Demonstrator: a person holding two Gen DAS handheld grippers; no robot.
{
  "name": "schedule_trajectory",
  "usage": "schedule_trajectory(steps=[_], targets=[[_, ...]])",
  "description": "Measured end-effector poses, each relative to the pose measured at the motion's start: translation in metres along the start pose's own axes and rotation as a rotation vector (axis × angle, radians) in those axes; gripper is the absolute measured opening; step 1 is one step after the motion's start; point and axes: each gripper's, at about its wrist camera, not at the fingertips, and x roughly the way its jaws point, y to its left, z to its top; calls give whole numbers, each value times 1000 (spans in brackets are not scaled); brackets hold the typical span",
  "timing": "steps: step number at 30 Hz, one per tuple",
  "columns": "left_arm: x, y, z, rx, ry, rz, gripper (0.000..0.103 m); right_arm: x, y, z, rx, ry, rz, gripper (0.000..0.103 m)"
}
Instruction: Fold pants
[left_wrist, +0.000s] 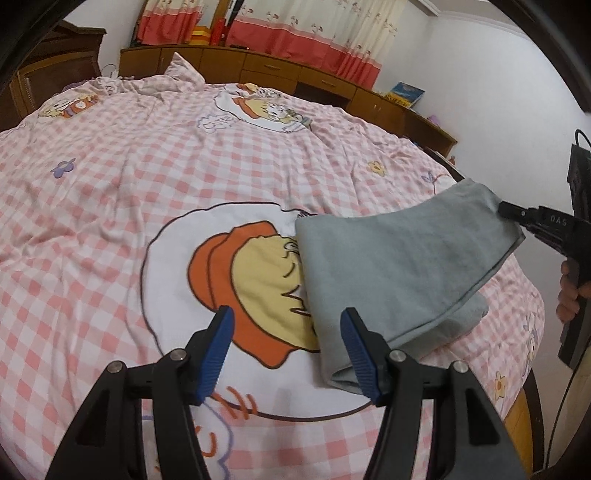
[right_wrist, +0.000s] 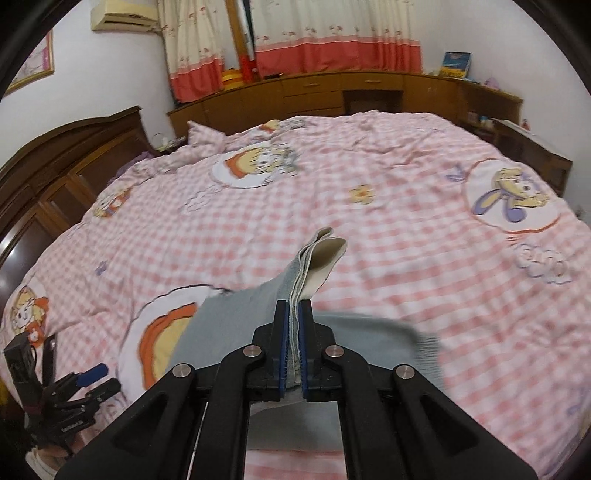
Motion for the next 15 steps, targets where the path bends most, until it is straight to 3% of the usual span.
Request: schedule_trajectory(steps=[6,15], targets=[[17,-21,-4,49,42,0,63,17,-55,-17,56,52,-57,5],[46,-37,-8,27,107,-50,63,86,-105,-79,120,184,-108,6]])
